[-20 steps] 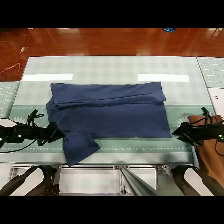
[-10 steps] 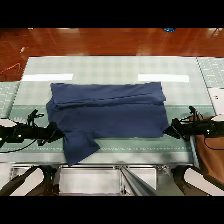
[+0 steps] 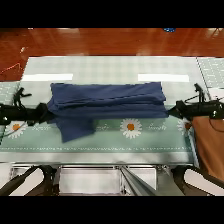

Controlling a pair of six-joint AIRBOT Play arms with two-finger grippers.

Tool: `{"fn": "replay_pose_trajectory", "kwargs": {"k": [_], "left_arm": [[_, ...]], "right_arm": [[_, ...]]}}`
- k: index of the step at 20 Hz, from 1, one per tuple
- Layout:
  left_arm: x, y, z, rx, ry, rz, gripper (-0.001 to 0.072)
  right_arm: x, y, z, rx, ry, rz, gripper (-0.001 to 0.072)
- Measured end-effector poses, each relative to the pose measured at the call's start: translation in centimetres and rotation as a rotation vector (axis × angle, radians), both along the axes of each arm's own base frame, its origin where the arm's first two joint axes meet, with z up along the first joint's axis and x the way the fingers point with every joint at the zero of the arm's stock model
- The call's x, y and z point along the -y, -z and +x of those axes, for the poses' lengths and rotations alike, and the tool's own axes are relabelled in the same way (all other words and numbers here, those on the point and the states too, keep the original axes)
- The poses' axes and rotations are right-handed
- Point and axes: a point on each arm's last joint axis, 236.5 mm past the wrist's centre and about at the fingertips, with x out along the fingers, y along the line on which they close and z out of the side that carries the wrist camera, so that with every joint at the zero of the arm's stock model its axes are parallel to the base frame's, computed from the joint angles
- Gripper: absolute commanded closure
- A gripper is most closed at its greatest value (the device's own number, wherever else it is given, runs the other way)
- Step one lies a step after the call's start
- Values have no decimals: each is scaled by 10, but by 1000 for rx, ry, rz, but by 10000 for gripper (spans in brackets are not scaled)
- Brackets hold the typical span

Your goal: Fold the shirts.

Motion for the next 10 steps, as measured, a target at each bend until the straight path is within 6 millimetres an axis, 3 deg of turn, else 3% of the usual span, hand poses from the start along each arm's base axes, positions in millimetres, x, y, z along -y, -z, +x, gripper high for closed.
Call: {"fn": "replay_pose_trajectory", "kwargs": {"k": [5, 10], "left_arm": [[-9, -28, 71, 94, 14, 28, 687], [-5, -26, 140, 98, 27, 16, 687]], "right_arm": [[2, -27, 57, 92, -37, -20, 688], [3, -34, 120, 140, -19, -32, 688]]}}
